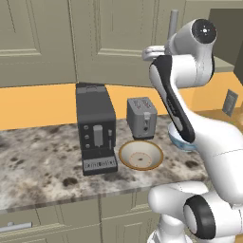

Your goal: Open the cabinet. Pick the bowls from the counter and place them in the cabinet. Then close the cabinet.

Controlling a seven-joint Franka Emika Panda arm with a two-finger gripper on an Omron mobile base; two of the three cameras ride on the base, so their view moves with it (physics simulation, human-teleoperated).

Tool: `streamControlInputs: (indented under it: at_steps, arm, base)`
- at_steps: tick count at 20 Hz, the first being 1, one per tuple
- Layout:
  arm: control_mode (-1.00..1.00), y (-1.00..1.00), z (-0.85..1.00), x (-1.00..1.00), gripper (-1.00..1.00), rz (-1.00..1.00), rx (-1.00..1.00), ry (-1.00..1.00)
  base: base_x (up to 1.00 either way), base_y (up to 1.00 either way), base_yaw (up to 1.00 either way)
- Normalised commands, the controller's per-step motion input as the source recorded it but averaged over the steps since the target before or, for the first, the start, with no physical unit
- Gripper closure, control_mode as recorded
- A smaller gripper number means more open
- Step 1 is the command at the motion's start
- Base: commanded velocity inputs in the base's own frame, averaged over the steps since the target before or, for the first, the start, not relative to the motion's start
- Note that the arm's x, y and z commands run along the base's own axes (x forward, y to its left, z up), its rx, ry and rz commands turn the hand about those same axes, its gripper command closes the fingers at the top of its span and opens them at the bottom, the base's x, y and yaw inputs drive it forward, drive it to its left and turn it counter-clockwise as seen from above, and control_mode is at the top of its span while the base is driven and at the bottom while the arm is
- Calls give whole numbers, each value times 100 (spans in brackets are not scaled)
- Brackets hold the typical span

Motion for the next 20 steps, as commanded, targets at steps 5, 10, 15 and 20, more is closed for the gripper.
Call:
streamControlInputs:
  at_steps: [5,10,15,20]
  arm:
    - [-100,34,2,-61,100,-8,0,0]
    - [-100,31,2,-64,100,-9,0,0]
    - [-100,33,1,-62,100,-9,0,0]
    - [-100,32,0,-40,100,-9,0,1]
  base:
    - [0,0,0]
    - [0,0,0]
    - [0,0,0]
    - [0,0,0]
